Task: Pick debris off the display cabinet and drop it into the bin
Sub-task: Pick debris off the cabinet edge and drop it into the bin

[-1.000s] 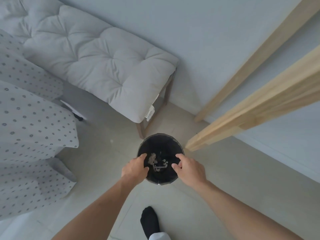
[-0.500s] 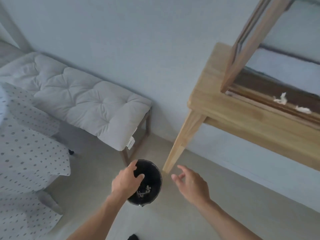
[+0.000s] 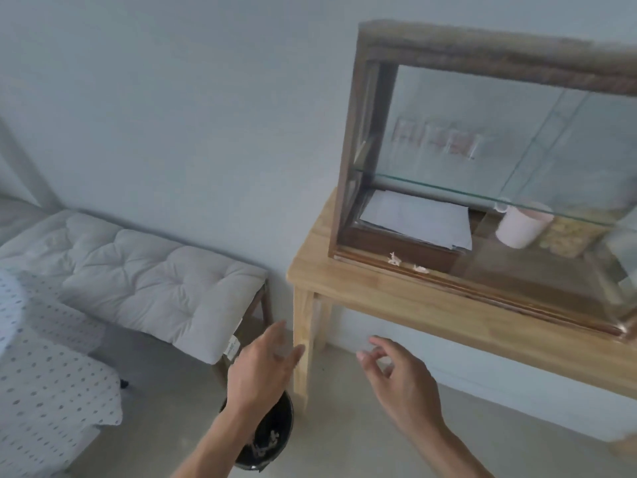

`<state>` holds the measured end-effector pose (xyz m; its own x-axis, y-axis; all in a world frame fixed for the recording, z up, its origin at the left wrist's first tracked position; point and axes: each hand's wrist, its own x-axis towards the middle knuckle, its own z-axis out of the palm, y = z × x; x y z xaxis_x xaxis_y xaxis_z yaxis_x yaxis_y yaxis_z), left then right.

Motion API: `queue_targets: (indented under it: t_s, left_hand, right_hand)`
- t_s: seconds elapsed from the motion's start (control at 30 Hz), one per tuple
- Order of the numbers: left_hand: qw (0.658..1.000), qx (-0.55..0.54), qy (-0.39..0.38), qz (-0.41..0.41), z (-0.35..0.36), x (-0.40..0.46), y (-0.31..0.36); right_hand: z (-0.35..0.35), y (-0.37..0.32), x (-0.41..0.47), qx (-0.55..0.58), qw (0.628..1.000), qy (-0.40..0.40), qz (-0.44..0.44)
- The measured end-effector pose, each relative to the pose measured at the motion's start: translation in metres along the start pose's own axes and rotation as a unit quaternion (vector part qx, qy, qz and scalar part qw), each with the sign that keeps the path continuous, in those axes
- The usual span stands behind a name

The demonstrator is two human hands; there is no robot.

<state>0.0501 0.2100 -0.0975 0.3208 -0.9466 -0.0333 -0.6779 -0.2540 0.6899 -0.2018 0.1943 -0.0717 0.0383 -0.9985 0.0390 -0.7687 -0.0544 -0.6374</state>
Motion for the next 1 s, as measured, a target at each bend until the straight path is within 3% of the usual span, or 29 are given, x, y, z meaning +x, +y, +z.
queue_targets:
  t_s: [0.2, 0.47, 0.83, 1.0]
  left_hand:
    - [0.997, 0.004, 0.011, 0.08, -0.027, 0.016, 0.097]
    - [0.987, 0.042, -0.006, 0.157, -0.012, 0.062, 0.184]
    - [0.975, 0.077, -0.063, 0.197, 0.043, 0.12, 0.211]
    - [0.972, 0.084, -0.073, 0.205, 0.055, 0.133, 0.211]
  right_hand:
    - [-0.066, -0.015, 0.026, 0.016, 0.997, 0.081, -0.007]
    - [-0.106, -0.017, 0.089, -0.004, 0.993, 0.116, 0.001]
    - [-0.088, 0.012, 0.142, -0.06, 0.987, 0.122, 0.087]
    - [-0.08, 0.023, 0.143, -0.03, 0.984, 0.138, 0.106]
